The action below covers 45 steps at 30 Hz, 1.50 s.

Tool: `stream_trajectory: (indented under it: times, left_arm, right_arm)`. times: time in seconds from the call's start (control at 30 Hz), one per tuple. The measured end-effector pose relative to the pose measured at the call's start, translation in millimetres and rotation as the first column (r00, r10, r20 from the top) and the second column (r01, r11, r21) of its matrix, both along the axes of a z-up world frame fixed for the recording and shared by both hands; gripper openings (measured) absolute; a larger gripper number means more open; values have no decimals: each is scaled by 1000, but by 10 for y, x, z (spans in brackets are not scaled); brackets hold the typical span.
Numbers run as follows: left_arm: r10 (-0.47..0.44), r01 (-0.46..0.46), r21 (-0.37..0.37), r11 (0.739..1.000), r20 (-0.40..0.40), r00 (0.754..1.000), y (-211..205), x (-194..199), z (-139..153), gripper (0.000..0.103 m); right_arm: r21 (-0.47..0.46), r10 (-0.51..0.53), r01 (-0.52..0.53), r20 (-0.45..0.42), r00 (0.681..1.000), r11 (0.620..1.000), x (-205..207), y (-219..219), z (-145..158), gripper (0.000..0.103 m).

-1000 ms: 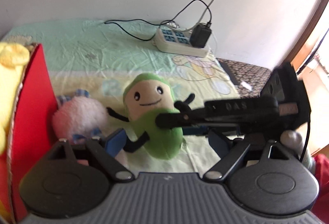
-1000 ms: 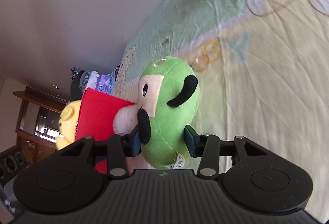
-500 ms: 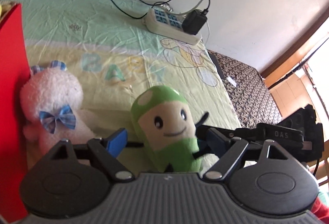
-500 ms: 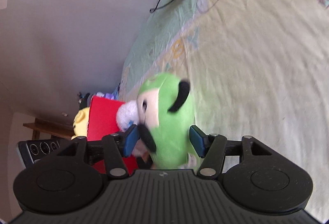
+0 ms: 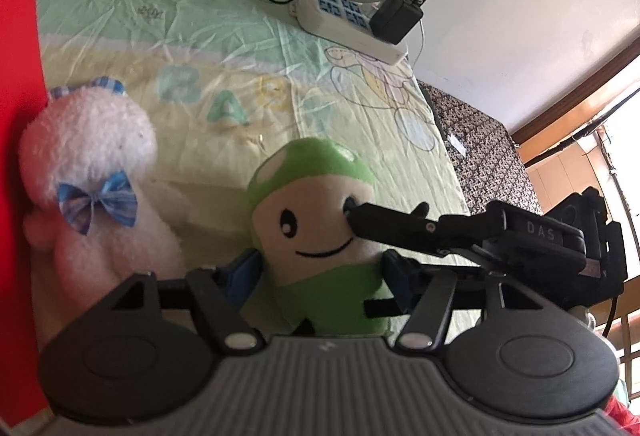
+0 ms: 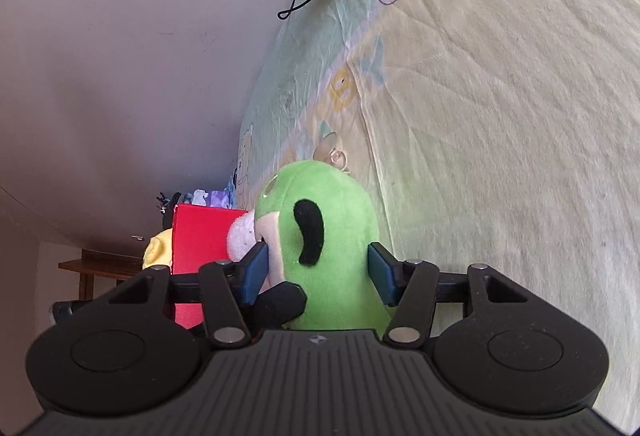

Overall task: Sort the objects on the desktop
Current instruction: 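Lift the green bean plush with both grippers and carry it over the red box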

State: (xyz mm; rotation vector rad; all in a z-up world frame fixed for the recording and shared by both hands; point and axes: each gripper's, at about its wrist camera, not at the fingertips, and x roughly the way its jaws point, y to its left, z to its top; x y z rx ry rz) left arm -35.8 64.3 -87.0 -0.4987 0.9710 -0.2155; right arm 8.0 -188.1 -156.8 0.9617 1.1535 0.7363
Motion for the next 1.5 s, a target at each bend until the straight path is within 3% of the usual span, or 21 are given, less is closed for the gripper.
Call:
stream_trajectory:
  times: [0.4, 0.63, 0.9, 1.1, 1.5]
  left_arm:
    - [-143, 142, 74, 987, 7, 990, -335, -620, 234, 64]
    - [-208, 205, 92, 974, 18, 978, -258, -1117, 331, 64]
    - [-270, 263, 93, 960, 72, 960, 282, -1701, 557, 64]
    - [-288, 269, 130, 954, 159, 944, 805, -2042, 844, 64]
    - [-196, 145, 165, 976, 352, 915, 1901, -2306, 1437, 64]
  right_arm:
    - [-43, 22, -22, -5, 1000, 999, -665, -135, 235, 56]
    - [-56, 25, -25, -8, 1000, 998, -1120, -26, 333, 56]
    - [-76, 38, -34, 48, 998, 997, -1632, 510, 650, 56]
    - [-96, 68, -53, 157, 985, 994, -1874, 1042, 1020, 56]
    - [-50, 129, -119, 359, 924, 992, -1826, 2113, 1556, 56]
